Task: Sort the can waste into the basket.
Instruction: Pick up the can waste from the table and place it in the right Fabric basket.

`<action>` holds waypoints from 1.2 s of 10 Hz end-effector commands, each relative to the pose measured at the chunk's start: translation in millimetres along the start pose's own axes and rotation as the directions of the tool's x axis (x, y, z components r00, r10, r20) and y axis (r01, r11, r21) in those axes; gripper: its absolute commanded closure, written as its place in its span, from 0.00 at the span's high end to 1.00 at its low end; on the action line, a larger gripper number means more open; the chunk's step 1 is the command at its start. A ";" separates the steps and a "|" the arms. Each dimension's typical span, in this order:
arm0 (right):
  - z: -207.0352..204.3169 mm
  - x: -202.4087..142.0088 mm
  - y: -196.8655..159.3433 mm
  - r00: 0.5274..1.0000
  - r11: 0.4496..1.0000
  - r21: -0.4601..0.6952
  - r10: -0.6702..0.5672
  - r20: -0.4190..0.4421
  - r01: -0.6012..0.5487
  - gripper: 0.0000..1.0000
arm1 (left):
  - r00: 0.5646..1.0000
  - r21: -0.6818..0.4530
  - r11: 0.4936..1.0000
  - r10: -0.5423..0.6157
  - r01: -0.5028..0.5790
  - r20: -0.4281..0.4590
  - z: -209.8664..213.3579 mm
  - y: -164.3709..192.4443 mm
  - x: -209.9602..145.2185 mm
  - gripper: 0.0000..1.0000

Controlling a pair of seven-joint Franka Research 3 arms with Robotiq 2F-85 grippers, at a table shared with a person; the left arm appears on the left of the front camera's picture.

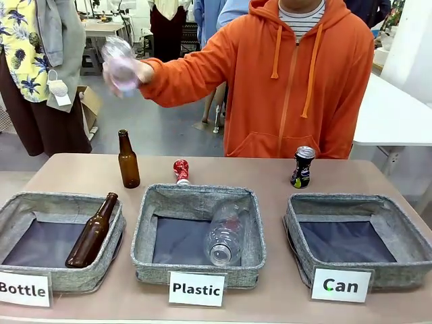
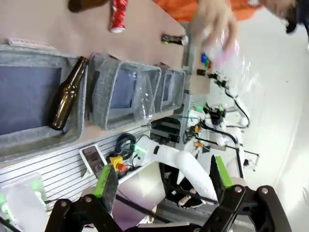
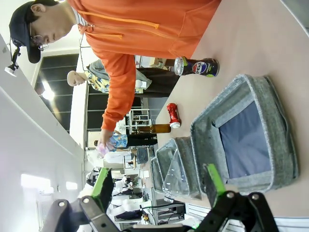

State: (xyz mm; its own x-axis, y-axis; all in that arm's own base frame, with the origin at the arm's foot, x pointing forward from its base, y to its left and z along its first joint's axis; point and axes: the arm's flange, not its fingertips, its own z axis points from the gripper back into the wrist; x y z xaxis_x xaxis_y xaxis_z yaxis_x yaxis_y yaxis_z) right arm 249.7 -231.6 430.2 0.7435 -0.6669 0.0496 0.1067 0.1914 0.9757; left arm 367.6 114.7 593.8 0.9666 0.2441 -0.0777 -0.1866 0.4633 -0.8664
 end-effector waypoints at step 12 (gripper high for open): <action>-0.9 1.8 2.7 1.000 1.000 0.029 0.008 0.012 -0.008 1.00 | 0.996 -0.114 0.990 -0.090 0.087 -0.024 5.2 89.3 -27.0 1.00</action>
State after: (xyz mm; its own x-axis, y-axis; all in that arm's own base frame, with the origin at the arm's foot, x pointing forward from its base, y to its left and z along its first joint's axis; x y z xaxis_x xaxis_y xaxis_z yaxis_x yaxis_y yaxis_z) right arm 249.6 -231.6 430.0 0.7435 -0.6669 0.0490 0.1069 0.1910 0.9758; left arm 311.9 160.0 511.5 0.9796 0.1977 -0.0344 -0.1063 0.3660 -0.9245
